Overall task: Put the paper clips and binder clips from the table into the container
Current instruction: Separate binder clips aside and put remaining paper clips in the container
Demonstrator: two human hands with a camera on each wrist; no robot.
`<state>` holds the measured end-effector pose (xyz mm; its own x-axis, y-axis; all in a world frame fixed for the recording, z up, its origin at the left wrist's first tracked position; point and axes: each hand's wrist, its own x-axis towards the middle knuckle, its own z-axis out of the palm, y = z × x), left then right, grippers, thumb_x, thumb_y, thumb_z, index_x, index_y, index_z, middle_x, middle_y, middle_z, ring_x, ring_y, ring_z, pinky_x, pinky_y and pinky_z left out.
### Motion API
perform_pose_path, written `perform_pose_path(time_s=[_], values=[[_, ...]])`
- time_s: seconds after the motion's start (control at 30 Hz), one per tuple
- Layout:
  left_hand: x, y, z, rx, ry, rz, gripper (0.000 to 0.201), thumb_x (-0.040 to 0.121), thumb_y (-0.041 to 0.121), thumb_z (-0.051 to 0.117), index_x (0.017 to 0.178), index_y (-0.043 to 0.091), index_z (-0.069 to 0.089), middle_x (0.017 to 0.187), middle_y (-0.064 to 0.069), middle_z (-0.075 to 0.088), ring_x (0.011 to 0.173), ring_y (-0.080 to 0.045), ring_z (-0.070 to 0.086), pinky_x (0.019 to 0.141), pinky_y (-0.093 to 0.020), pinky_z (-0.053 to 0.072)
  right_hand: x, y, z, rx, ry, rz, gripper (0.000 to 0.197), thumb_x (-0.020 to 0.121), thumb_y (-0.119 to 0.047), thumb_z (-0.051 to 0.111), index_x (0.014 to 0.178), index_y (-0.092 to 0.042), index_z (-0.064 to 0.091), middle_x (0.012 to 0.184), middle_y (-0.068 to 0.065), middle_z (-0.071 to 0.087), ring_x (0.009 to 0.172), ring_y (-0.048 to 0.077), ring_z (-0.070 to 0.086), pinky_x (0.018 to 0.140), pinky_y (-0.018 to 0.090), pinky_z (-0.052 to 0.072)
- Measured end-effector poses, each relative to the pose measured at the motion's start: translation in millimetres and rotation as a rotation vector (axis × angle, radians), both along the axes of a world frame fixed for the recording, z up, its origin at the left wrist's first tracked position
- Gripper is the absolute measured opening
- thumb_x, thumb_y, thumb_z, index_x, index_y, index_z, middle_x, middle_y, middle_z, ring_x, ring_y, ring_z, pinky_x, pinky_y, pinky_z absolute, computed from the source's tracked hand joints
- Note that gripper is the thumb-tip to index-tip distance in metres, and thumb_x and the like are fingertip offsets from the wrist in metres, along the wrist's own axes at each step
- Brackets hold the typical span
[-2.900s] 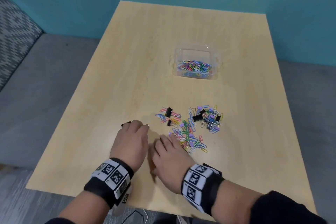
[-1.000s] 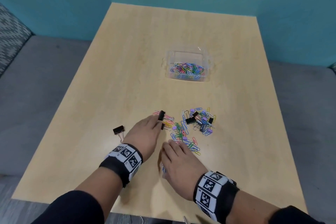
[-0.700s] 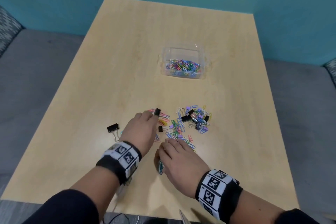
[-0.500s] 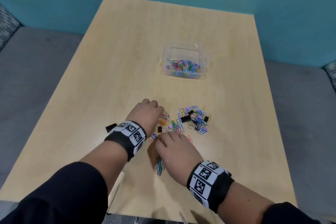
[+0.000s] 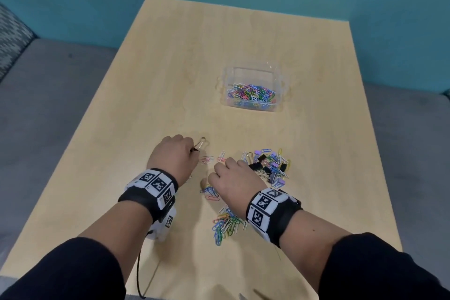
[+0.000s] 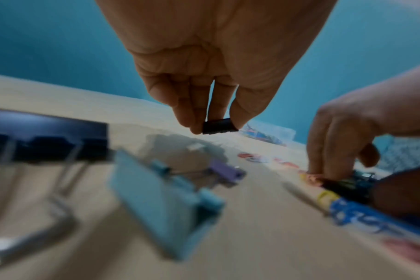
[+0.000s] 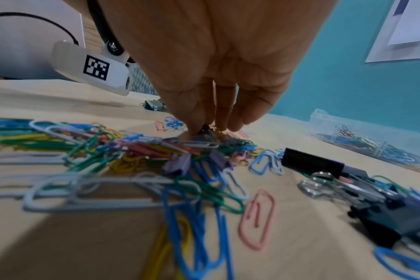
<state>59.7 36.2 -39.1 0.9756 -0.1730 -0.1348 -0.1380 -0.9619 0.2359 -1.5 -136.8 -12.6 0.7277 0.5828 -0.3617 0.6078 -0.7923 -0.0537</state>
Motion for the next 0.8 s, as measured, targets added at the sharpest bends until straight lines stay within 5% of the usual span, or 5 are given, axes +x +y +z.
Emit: perform_pose_path(time_s=[0.27, 0.4, 0.53, 0.8], values=[[-12, 15, 1, -0.074, -0.087, 0.064, 0.011, 0.084, 0.021, 0.06, 0.085, 0.01, 0.062, 0.083, -0.009, 0.056, 0.077, -0.032, 0.05, 0.064, -0.042, 0.047, 15, 5, -8, 0.032, -0.051, 0.096, 0.033, 0.059, -0.001, 0.065, 0.09, -0.009, 0.057, 0.088, 0.009, 0.053, 0.083, 0.03, 0.047, 0.065, 0.039, 0.04], [-44, -2, 3, -0.116, -0.027, -0.133, 0.008, 0.083, 0.013, 0.058, 0.085, 0.013, 0.066, 0.083, -0.006, 0.057, 0.075, -0.029, 0.052, 0.062, -0.041, 0.047, 28, -17, -2, 0.239, -0.049, -0.221, 0.02, 0.079, -0.006, 0.057, 0.097, -0.015, 0.062, 0.091, 0.004, 0.053, 0.086, 0.027, 0.047, 0.066, 0.038, 0.041], [-57, -21, -4, -0.098, 0.094, -0.202, 0.018, 0.086, 0.029, 0.056, 0.097, 0.017, 0.065, 0.093, -0.002, 0.057, 0.085, -0.026, 0.051, 0.073, -0.039, 0.045, 12, -62, -1, 0.267, -0.052, -0.503, 0.019, 0.083, -0.006, 0.053, 0.095, -0.014, 0.064, 0.091, 0.003, 0.055, 0.087, 0.027, 0.051, 0.069, 0.042, 0.047], [-48, -43, -12, 0.008, 0.136, -0.274, 0.01, 0.073, 0.008, 0.062, 0.079, 0.014, 0.055, 0.084, -0.008, 0.057, 0.081, -0.03, 0.052, 0.066, -0.038, 0.044, -32, -57, -10, 0.277, -0.104, -0.426, 0.008, 0.083, -0.015, 0.06, 0.079, -0.019, 0.055, 0.078, 0.001, 0.051, 0.071, 0.024, 0.047, 0.06, 0.038, 0.044]])
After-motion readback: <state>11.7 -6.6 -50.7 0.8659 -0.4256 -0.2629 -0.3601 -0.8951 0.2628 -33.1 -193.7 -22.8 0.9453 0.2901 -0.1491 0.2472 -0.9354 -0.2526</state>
